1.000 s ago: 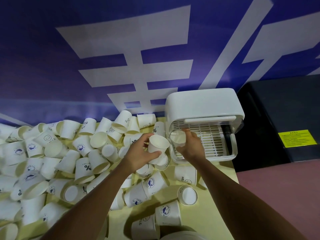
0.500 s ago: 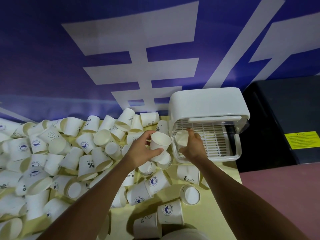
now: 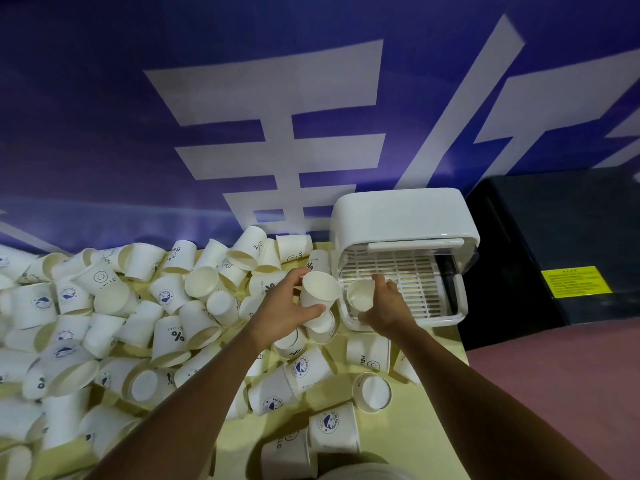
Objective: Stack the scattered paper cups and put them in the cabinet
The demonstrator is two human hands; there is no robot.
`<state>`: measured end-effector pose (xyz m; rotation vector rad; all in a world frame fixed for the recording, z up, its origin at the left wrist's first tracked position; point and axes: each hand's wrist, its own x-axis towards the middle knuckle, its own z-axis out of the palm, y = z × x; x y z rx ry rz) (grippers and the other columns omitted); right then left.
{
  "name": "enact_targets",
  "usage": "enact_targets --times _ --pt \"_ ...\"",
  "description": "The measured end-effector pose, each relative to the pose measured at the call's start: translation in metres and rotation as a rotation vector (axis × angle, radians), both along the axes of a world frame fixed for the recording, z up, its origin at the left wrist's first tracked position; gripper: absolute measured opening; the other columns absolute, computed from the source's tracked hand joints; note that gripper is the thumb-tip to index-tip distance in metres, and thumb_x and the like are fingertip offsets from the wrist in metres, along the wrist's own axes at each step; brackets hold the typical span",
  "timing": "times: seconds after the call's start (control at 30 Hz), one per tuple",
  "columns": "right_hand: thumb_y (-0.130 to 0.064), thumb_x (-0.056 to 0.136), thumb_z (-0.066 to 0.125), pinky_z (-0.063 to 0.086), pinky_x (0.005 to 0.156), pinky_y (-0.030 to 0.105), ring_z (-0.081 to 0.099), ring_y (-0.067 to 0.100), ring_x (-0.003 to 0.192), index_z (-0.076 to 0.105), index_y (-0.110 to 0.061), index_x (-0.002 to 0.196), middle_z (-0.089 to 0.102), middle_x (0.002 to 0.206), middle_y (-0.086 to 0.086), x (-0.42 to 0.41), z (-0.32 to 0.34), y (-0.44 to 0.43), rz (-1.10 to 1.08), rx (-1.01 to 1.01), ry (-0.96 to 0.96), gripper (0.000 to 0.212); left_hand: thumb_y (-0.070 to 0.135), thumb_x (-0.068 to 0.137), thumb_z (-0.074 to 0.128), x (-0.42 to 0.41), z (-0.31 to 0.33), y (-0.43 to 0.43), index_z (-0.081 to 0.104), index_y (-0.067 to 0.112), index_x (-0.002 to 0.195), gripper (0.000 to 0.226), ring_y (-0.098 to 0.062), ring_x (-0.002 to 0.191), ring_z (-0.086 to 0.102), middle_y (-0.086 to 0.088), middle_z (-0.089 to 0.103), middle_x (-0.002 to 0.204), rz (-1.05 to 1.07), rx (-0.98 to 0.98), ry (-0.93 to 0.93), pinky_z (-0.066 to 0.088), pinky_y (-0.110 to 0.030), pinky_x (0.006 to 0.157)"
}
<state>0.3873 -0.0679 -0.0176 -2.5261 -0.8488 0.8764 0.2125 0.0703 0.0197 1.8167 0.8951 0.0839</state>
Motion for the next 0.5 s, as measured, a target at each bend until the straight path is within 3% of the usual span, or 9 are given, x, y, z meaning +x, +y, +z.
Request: enact_targets --times 0.1,0.23,0.33,0.5 --pt "-0.029 0.078 0.084 0.048 0.102 0.042 0.051 0.034 0.126 0.030 -0.015 0.150 0.045 0.142 0.015 0.003 0.010 -0.006 0.002 0.044 0.014 0.090 0.028 0.079 0.082 0.000 0.004 -0.002 0.045 0.033 0.136 0.069 -0.006 0.115 0.053 0.015 0.056 0.125 0.004 0.015 -0.013 0.045 -0.023 0.090" --pt "-0.028 0.090 0.070 0.048 0.098 0.037 0.055 0.027 0.120 0.046 -0.013 0.142 0.056 0.136 0.010 0.000 0.027 -0.015 0.029 0.200 -0.122 0.059 0.030 0.078 0.082 -0.001 0.010 -0.003 0.042 0.032 0.140 0.074 -0.006 0.117 0.052 0.015 0.056 0.128 0.026 0.023 -0.012 0.045 -0.031 0.100" --pt "-0.030 0.095 0.062 0.051 0.090 0.035 0.061 0.017 0.105 0.057 -0.015 0.131 0.065 0.122 0.003 -0.011 0.043 -0.018 -0.053 0.391 -0.127 0.040 0.033 0.077 0.083 -0.001 0.015 -0.004 0.046 0.032 0.138 0.071 -0.006 0.117 0.055 0.016 0.059 0.126 0.046 0.018 -0.027 0.047 -0.032 0.100" --pt "-0.061 0.082 0.070 0.057 0.087 0.034 0.065 0.008 0.101 0.062 -0.025 0.127 0.068 0.112 -0.008 -0.036 0.056 -0.016 -0.083 0.452 0.168 0.058 0.040 0.073 0.085 -0.006 0.026 -0.011 0.051 0.030 0.135 0.071 -0.005 0.112 0.057 0.014 0.061 0.124 0.059 0.045 -0.061 0.050 -0.027 0.093"
